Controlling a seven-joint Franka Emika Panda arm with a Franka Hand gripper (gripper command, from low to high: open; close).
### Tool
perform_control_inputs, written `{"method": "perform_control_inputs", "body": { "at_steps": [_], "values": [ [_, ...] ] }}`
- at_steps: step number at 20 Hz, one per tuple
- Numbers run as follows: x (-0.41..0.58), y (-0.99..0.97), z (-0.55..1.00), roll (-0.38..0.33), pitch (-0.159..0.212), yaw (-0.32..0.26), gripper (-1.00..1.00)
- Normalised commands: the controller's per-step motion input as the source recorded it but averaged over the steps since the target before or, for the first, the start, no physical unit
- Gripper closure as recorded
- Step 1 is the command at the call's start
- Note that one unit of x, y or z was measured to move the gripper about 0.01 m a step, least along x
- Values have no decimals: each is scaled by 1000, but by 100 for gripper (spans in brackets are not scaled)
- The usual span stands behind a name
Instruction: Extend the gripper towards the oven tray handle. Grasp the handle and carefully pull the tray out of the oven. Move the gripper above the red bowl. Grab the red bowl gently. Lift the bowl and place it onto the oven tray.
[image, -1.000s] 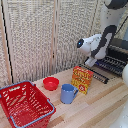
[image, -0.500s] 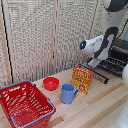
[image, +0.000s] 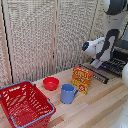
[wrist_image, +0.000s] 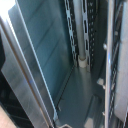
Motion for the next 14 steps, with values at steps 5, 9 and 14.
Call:
{"method": "perform_control_inputs", "body": {
  "at_steps": [5,9,14],
  "values": [
    [-130,-171,83,-15,-51,0,100],
    [-133,-41,73,-57,-50,0,100],
    [-93,0,37,-14,-4,-3,100]
  ]
}}
